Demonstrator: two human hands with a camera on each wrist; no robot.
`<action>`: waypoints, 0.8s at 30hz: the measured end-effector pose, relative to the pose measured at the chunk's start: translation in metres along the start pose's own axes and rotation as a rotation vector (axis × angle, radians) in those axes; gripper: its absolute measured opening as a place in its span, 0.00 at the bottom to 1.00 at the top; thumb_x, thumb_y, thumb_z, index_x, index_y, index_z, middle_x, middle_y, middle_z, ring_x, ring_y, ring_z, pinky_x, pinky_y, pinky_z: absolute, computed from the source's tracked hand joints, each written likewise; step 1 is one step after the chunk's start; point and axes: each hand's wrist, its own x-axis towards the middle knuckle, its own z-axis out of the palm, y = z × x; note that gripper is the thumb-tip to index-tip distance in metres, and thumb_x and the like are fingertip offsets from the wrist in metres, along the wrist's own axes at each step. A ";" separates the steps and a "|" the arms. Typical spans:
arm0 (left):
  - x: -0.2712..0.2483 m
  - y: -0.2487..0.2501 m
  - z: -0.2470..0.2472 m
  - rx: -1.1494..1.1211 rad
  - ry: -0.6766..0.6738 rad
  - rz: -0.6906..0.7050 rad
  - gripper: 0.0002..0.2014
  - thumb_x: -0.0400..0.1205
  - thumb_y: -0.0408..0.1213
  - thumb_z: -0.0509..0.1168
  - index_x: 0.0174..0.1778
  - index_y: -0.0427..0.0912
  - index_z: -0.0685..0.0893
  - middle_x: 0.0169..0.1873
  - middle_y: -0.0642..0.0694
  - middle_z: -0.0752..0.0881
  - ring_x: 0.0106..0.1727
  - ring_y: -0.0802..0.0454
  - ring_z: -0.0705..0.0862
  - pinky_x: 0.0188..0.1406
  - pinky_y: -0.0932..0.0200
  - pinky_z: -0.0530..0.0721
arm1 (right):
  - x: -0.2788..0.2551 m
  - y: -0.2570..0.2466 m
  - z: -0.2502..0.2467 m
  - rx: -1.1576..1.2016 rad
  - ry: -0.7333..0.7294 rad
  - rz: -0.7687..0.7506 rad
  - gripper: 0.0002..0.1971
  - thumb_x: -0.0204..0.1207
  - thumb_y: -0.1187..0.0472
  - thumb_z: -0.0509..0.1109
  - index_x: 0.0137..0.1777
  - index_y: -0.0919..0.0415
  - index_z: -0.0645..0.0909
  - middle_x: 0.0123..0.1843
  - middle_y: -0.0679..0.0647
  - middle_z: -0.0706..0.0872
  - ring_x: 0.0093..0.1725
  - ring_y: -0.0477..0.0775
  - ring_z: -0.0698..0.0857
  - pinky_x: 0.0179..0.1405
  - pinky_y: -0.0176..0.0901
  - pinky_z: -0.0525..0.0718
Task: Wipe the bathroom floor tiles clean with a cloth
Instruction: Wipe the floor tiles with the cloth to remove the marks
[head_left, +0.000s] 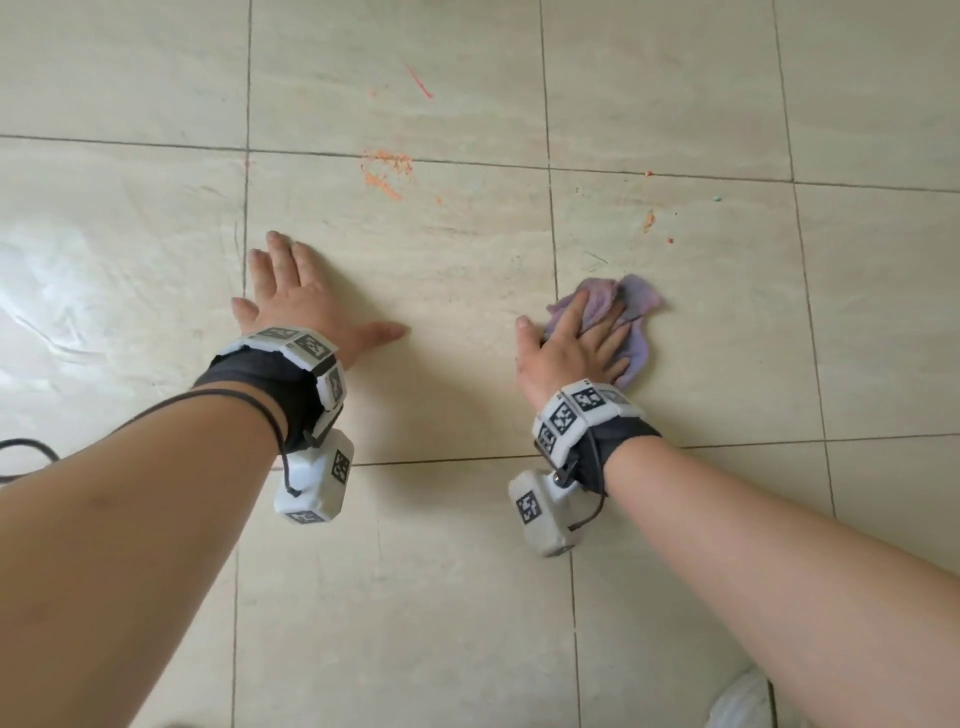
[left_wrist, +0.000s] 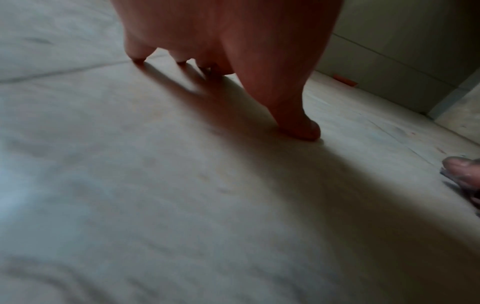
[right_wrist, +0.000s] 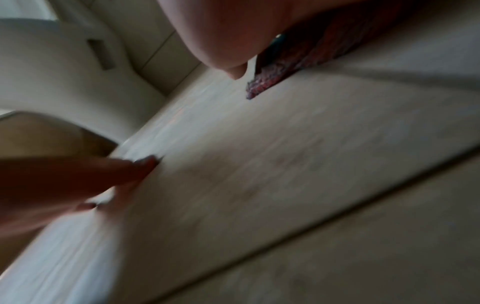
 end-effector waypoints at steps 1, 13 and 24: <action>0.004 -0.010 -0.003 -0.005 0.007 -0.023 0.69 0.64 0.74 0.70 0.86 0.41 0.37 0.86 0.44 0.35 0.86 0.43 0.36 0.82 0.32 0.50 | -0.011 -0.013 0.008 -0.030 -0.029 -0.070 0.41 0.83 0.35 0.49 0.86 0.54 0.35 0.86 0.64 0.34 0.84 0.65 0.33 0.81 0.66 0.36; 0.035 -0.055 -0.024 -0.057 -0.034 -0.056 0.53 0.73 0.63 0.73 0.85 0.62 0.43 0.85 0.49 0.33 0.85 0.42 0.33 0.76 0.21 0.52 | -0.013 -0.153 0.033 -0.401 -0.191 -0.874 0.34 0.85 0.38 0.49 0.87 0.46 0.42 0.87 0.53 0.32 0.85 0.58 0.32 0.81 0.63 0.32; 0.046 -0.083 -0.033 -0.037 -0.051 -0.019 0.55 0.68 0.69 0.72 0.83 0.65 0.45 0.84 0.52 0.32 0.85 0.44 0.32 0.78 0.24 0.47 | 0.048 -0.119 -0.018 -0.325 -0.080 -0.554 0.29 0.86 0.38 0.39 0.85 0.39 0.37 0.86 0.48 0.32 0.85 0.55 0.33 0.81 0.59 0.30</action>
